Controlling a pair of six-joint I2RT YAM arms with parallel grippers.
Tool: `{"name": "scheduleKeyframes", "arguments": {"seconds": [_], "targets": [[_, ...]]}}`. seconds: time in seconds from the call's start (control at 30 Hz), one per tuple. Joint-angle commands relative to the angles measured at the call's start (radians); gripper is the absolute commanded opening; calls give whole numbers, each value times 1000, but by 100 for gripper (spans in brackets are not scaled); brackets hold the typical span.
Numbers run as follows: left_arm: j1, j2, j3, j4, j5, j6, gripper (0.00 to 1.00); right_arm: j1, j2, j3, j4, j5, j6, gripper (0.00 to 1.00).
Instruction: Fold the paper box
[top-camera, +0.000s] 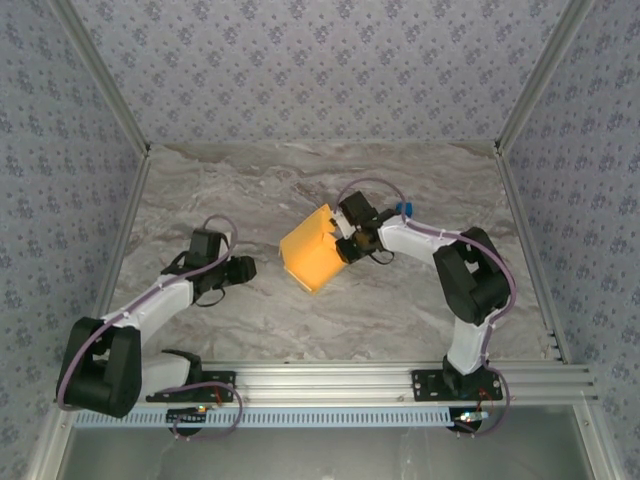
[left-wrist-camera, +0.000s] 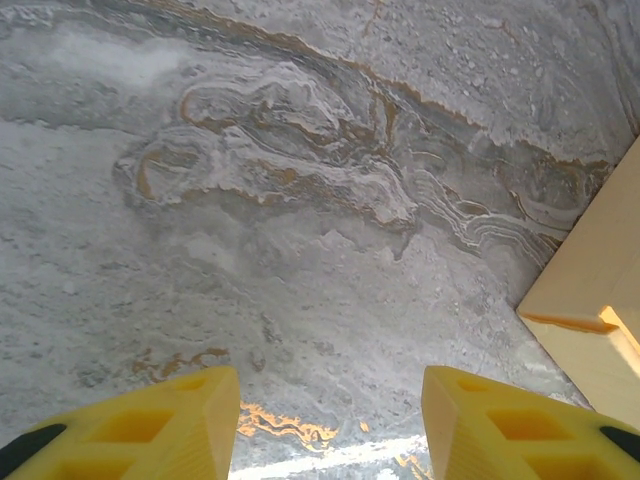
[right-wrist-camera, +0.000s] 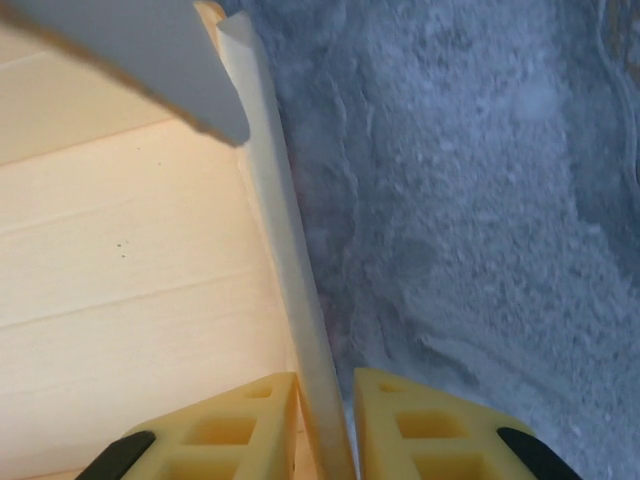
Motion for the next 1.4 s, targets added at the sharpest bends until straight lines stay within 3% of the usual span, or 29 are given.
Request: {"name": "scheduleKeyframes", "arguments": {"seconds": [0.0,0.33,0.53,0.97,1.13,1.37], "targets": [[-18,13,42,28,9,16,51,3,-42,-35,35,3,31,27],[-28,27,46,33,5,21,51,-39,-89,-69,117,-148,-49,49],[-30,30,49,30,6,26,51,-74,-87,-73,151,-220,-106,54],[-29,33,57,19,5,33,51,-97,28,-18,169,-363,-169,48],[-31,39,63,20,9,33,51,-94,57,5,154,-347,-180,36],[-32,53,62,26,12,34,51,-91,85,57,126,-305,-189,36]]}}
